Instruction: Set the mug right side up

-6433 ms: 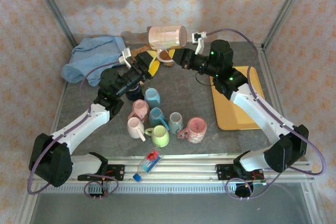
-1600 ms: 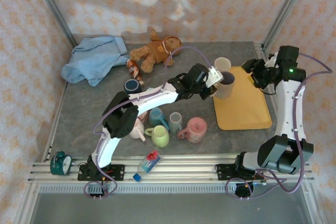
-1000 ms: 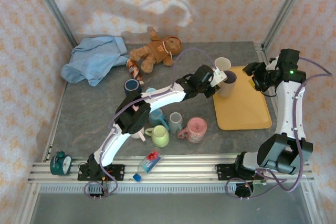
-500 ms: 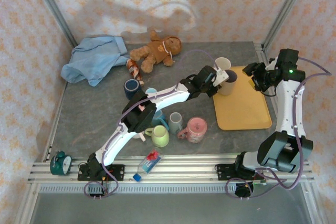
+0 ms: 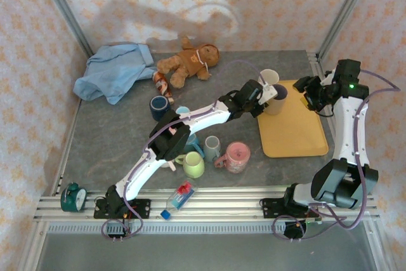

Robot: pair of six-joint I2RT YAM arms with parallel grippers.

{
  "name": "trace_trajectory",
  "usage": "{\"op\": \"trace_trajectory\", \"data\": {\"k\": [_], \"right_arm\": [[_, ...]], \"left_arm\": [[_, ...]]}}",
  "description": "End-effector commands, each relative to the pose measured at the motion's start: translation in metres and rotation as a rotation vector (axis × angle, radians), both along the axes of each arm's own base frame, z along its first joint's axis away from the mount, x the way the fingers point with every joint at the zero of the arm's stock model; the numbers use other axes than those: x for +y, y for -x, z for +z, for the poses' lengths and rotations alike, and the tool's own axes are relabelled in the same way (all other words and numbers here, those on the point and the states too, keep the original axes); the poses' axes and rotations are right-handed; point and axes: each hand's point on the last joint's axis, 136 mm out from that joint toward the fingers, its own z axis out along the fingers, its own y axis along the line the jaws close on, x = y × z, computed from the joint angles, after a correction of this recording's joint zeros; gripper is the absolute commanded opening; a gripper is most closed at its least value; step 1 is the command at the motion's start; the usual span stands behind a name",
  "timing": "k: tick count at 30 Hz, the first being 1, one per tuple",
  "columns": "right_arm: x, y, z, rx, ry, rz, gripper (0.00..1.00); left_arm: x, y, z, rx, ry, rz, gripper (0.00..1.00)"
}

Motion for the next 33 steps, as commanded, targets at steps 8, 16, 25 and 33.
{"op": "trace_trajectory", "data": {"k": [8,16,25,33], "right_arm": [[-0.004,0.004,-0.005,0.015,0.019,-0.006,0.56],[-0.004,0.003,-0.009,0.022,0.013,-0.009,0.56],[-0.009,0.004,-0.012,0.024,0.048,-0.018,0.57],[-0.015,0.018,-0.026,0.073,0.156,0.007,0.53]], "left_arm": [[0.002,-0.020,0.061,-0.103,0.095,0.020,0.14],[0.008,-0.017,0.069,-0.109,0.093,0.010,0.28],[0.015,-0.007,0.081,-0.121,0.097,-0.012,0.43],[0.037,0.024,0.121,-0.078,0.217,-0.058,0.48]]}}
